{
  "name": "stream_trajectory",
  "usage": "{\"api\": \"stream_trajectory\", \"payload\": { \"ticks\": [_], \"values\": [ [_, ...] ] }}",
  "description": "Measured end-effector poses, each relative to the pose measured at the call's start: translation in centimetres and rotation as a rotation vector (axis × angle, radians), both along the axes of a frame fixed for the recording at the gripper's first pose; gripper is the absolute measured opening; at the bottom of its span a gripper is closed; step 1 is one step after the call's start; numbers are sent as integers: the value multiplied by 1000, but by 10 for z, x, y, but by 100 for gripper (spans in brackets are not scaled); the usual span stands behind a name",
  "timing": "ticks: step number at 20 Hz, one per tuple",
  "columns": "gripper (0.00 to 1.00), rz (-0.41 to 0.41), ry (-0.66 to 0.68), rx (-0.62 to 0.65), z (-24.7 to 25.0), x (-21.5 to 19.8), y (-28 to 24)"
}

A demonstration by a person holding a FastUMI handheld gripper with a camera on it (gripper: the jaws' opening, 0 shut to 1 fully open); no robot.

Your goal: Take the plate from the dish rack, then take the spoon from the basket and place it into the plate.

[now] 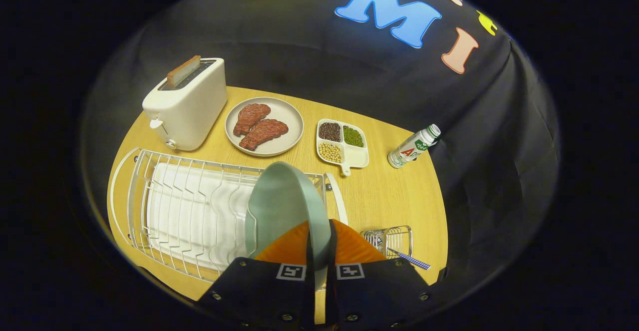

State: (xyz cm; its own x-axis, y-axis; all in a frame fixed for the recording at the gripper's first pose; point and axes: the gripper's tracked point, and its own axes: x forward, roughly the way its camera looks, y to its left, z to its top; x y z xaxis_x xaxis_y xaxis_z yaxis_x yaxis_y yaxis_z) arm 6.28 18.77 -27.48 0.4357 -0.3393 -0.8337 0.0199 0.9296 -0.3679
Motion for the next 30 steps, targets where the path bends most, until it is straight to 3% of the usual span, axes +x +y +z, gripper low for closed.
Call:
{"api": "stream_trajectory", "payload": {
  "ticks": [10,16,20,23,30],
  "values": [
    [8,14,-88,-172,26,17,9],
    [8,9,-90,-183,26,21,9],
    [8,4,-164,-244,32,26,19],
    [8,48,-206,-304,34,31,30],
    [8,18,-250,-290,60,44,22]
  ]
}}
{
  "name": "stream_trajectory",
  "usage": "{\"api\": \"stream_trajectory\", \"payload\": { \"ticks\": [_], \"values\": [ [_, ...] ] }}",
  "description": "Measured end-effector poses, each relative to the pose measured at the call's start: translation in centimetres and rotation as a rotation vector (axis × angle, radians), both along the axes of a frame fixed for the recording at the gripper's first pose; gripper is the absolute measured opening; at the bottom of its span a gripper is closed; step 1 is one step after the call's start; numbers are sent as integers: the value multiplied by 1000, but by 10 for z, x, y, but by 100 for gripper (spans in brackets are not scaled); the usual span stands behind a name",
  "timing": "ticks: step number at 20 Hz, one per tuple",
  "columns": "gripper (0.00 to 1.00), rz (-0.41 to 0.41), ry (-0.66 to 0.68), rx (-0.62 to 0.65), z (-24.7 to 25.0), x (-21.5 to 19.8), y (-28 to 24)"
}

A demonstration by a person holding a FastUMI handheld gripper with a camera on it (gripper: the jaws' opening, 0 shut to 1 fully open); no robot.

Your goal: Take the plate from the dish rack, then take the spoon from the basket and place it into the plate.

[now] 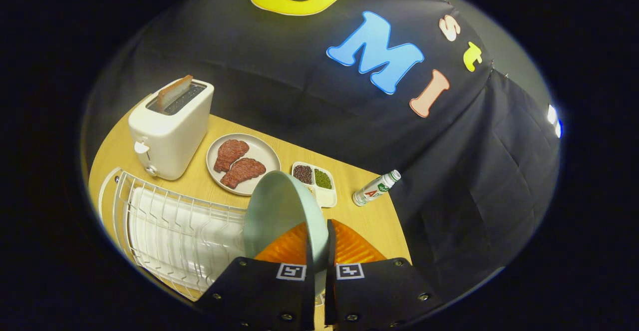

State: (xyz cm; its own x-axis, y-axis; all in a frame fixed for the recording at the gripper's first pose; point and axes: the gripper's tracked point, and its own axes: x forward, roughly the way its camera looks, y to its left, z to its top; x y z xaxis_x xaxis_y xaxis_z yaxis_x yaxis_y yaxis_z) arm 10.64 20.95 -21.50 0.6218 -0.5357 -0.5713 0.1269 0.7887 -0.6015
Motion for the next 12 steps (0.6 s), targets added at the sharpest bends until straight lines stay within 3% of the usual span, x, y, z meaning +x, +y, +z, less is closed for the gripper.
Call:
{"api": "stream_trajectory", "payload": {
  "ticks": [1,6,12],
  "values": [
    [8,17,-19,-21,11,4,-2],
    [8,44,-29,111,35,-4,-2],
    [8,23,-24,349,57,-39,-39]
  ]
}}
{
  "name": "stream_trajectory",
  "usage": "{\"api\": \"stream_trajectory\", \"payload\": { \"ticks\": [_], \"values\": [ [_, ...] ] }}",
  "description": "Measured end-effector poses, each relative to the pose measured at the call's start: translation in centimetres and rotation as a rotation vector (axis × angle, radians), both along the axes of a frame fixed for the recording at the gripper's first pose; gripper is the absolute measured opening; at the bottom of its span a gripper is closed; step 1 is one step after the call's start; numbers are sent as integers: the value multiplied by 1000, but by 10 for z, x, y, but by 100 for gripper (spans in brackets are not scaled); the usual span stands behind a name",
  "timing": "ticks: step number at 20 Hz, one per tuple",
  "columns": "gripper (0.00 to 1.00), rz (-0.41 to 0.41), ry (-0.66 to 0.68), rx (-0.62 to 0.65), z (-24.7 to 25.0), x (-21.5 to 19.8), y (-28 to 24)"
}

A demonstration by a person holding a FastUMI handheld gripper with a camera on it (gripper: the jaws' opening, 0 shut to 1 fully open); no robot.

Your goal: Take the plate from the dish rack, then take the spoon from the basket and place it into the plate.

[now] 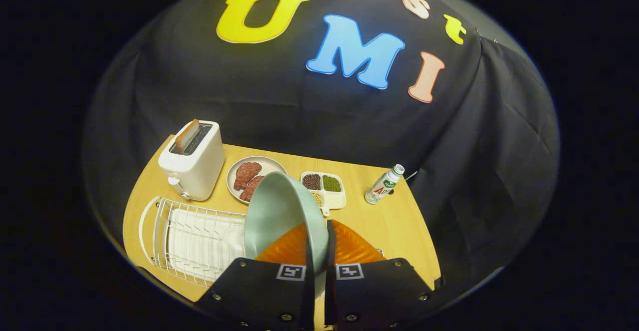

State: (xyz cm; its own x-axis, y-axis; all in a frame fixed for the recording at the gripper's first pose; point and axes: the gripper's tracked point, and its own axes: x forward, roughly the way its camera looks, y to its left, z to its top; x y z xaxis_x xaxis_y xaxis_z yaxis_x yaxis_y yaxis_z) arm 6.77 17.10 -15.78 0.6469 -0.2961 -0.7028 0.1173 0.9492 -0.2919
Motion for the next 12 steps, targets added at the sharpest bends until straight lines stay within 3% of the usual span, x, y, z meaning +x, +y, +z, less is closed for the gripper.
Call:
{"api": "stream_trajectory", "payload": {
  "ticks": [6,12],
  "values": [
    [8,-36,-4,122,20,-35,-55],
    [8,8,-3,259,13,-70,-87]
  ]
}}
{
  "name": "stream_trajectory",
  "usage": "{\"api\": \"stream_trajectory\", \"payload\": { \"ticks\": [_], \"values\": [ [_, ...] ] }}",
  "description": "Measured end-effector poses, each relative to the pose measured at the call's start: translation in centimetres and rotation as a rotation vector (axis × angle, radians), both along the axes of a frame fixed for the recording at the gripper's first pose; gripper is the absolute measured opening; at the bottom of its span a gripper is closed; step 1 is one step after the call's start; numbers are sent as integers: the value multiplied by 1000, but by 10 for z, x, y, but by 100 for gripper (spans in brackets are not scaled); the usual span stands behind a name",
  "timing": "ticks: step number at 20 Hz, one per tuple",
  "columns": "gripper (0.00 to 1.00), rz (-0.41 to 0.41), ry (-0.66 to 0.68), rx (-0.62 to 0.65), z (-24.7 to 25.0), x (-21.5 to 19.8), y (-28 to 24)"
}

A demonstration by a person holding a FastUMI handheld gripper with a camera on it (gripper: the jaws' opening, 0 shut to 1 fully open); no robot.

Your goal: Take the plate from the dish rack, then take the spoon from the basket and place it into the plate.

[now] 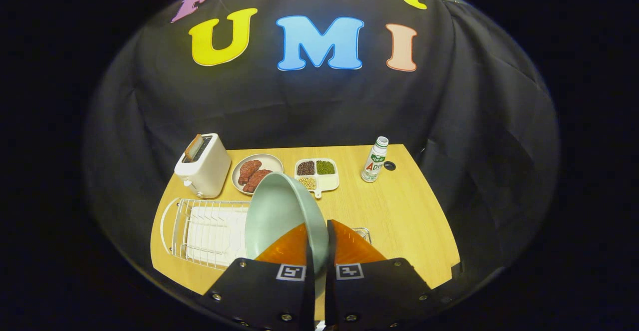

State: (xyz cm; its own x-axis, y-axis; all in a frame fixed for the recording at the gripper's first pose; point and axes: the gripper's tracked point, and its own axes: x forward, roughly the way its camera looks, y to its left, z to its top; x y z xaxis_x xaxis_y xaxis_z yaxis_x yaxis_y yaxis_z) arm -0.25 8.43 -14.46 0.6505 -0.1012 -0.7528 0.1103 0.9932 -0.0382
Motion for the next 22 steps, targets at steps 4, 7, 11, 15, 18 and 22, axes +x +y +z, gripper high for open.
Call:
{"api": "stream_trajectory", "payload": {
  "ticks": [4,7,11,15,18,22],
  "values": [
    [10,66,21,71,-18,-28,-19],
    [10,77,54,175,-33,-50,-27],
    [10,93,112,260,-54,-75,-43],
    [10,123,143,342,-75,-95,-51],
    [10,158,152,407,-88,-111,-50],
    [10,177,200,450,-120,-132,-47]
  ]
}}
